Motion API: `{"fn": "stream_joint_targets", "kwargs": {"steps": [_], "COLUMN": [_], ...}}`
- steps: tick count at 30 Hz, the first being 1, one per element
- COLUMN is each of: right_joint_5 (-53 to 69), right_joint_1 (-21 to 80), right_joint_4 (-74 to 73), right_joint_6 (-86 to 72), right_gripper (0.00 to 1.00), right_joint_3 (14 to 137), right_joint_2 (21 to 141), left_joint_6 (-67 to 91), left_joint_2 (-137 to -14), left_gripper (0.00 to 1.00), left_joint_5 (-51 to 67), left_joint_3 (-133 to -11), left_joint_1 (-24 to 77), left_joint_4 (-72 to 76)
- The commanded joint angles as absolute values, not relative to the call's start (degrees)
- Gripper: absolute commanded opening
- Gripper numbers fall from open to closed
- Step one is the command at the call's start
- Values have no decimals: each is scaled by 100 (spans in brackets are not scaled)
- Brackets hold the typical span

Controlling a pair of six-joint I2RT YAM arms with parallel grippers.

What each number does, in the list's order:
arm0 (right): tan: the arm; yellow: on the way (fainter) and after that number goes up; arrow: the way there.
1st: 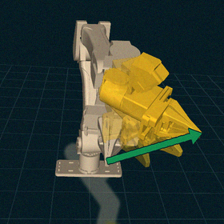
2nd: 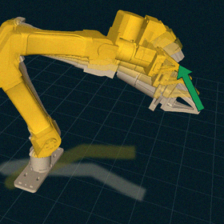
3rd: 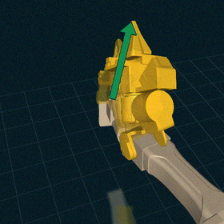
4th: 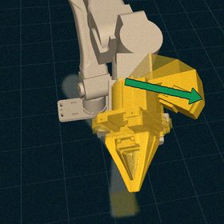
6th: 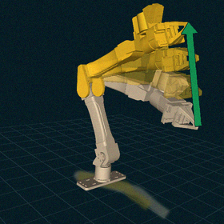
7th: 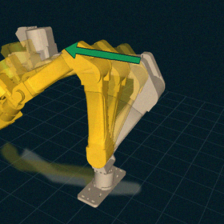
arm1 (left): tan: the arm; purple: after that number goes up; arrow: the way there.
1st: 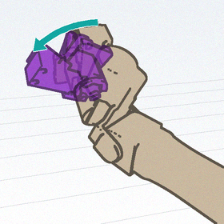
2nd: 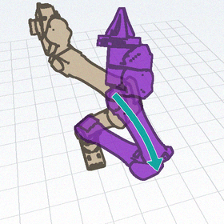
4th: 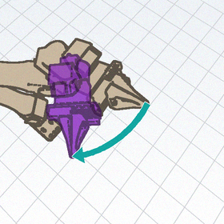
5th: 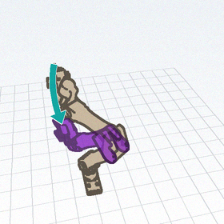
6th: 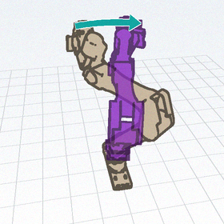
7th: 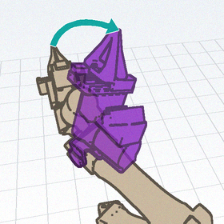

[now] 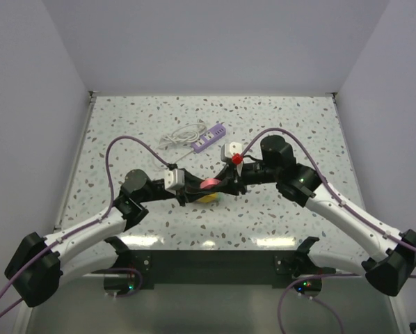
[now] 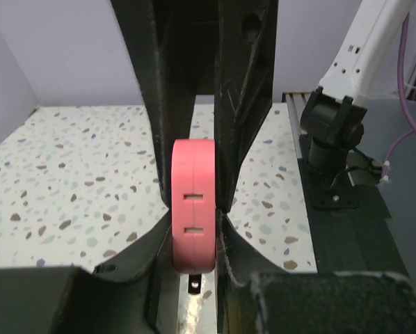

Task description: Insert the plug

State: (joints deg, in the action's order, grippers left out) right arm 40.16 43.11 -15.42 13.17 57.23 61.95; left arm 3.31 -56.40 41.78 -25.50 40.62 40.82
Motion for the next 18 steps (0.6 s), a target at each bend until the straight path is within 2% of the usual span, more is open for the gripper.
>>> {"fn": "stream_joint_targets", "kwargs": {"steps": [1, 2, 4, 7, 9, 10, 13, 18], "right_joint_5": [4447, 4456, 4491, 4456, 4465, 4447, 4037, 3121], "right_joint_1": [4298, 4298, 4298, 4298, 4307, 4298, 4298, 4280], "right_joint_4": [-1336, -1353, -1354, -1257, -1213, -1178, -1037, -1309], "right_joint_6": [1318, 1318, 1327, 1318, 1310, 1301, 1143, 827], "right_gripper": [22, 13, 9, 0, 0, 0, 0, 0], "right_joint_3": [6073, 6091, 6073, 6029, 5977, 5950, 5897, 6326], "right_joint_2": [6354, 6389, 6434, 6407, 6355, 6320, 6170, 6108], "left_joint_6": [193, 193, 193, 193, 193, 193, 193, 185], "left_joint_2": [-5651, -5660, -5634, -5599, -5572, -5572, -5546, -5415], "left_gripper": [0, 0, 1, 21, 34, 47, 65, 78], "left_joint_5": [4227, 4210, 4149, 3999, 3911, 3876, 3701, 3323], "left_joint_3": [-2601, -2602, -2602, -2584, -2567, -2558, -2514, -2321], "left_joint_1": [4052, 4052, 4052, 4052, 4052, 4052, 4052, 4052], "left_joint_4": [4061, 4052, 4043, 4008, 4017, 4017, 4017, 4140]}}
